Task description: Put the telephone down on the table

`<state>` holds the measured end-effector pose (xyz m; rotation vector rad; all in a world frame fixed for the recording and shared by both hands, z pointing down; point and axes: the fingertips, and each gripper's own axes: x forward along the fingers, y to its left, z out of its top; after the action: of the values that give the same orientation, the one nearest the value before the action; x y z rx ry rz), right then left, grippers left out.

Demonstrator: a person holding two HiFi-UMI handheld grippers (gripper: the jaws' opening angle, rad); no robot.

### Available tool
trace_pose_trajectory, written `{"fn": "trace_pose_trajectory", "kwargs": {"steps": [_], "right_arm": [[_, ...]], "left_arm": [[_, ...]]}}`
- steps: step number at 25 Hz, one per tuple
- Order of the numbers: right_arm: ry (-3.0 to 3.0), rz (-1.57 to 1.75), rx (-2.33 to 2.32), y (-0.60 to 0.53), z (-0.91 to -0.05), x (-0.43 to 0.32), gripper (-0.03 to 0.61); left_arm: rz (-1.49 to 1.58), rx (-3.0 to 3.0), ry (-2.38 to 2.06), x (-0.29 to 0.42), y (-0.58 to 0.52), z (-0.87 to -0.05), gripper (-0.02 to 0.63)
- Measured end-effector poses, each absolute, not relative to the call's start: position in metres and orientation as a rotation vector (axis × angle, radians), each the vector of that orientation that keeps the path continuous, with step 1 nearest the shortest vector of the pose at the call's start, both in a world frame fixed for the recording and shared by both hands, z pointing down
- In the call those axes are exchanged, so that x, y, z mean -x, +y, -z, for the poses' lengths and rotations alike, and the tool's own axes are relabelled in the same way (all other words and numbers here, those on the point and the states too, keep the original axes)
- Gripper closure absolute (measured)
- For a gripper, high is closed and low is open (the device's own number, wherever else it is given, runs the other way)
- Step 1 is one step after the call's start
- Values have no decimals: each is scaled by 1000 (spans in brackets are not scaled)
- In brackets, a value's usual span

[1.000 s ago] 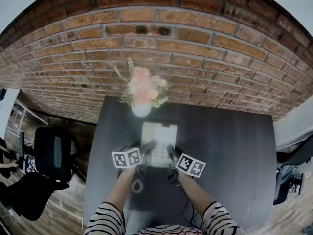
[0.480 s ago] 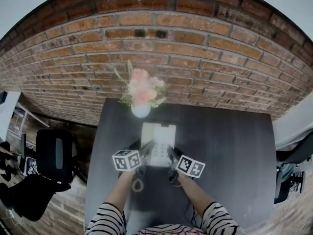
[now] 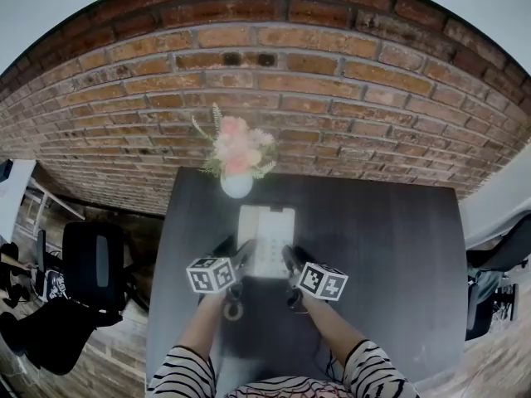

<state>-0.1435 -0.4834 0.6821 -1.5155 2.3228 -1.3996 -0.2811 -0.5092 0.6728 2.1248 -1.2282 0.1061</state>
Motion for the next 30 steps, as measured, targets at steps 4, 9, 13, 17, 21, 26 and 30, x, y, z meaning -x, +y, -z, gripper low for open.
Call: {"fn": "trace_pose_trajectory", "kwargs": {"steps": [4,9,13,17,21,26,30], "right_arm": [[2356,1362,1497,-472,-667,145,413],[2410,1297,1498,-452,-649,146,443],[2443,1262,1496,-427,-637,144,496],[2459,1243,1494,-402,-625,140,565],[2486,1204,1472,-380,-612,139,577],[2520,1149,1465,-350,-599,135,577],[2554,1135,1450,-321,-596,132,578]], "left_arm": [[-104,-2133,-1261,285,-495,-662,321],[-121,-2182,-1310,285,-470,-641,390],[-127,-2209,-1350,283,-441,-624,456],[-140,-2233,-1387,278,-409,-608,554],[-159,-2253,-1439,277,-378,-595,612],[-151,-2244,-1452,272,-339,-588,612],[-153,-2242,-1447,264,-306,-586,612]]}}
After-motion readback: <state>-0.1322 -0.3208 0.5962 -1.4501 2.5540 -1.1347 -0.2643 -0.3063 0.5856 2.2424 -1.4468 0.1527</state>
